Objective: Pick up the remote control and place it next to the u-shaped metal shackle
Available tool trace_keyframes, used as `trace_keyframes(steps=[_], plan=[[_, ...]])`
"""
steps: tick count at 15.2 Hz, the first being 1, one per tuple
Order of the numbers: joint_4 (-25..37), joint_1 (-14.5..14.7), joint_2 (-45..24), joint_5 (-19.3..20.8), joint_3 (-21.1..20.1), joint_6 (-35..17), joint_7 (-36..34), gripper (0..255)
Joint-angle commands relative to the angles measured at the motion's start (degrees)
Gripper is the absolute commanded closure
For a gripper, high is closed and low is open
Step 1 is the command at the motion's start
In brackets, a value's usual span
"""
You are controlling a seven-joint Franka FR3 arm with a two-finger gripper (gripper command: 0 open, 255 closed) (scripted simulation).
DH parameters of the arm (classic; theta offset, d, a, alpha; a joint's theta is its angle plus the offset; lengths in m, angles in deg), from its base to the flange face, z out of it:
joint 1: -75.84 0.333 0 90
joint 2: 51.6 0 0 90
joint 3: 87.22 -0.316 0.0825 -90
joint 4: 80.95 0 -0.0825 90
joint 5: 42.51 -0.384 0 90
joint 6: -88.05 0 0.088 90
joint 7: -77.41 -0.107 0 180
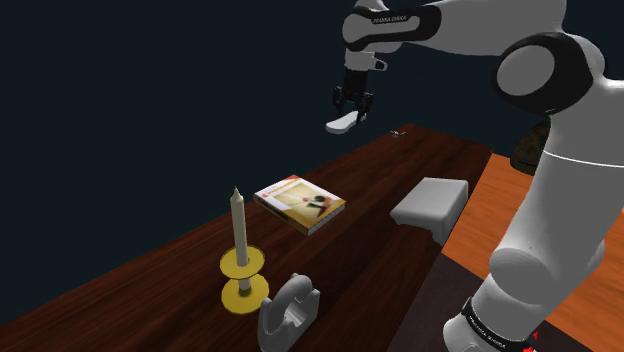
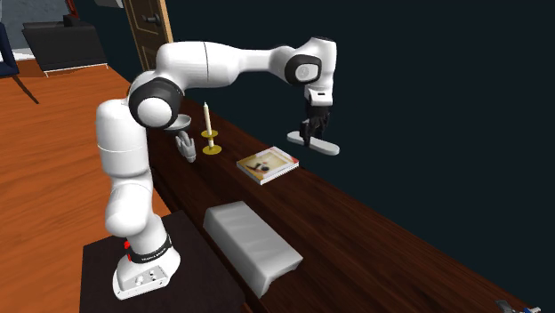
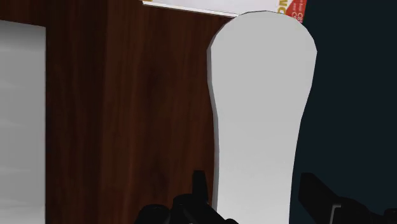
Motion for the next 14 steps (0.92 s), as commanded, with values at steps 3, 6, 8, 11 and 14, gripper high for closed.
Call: trace_keyframes(steps=[3, 6, 8, 11, 14], plan=[[-11.1, 1.4, 8.7, -0.4, -1.2, -2.5, -2.6, 255], [-18.0, 2.5, 14.5, -0.9, -2.3, -3.6, -4.7, 255], [-22.2, 3.3, 18.2, -1.3, -3.1, -4.1, -6.1, 255], [-27.8, 4.4, 23.5, -2.2, -4.4, -4.4, -8.3, 255], [-32.7, 5.7, 28.6, -3.3, -5.9, -4.3, -10.6, 255]])
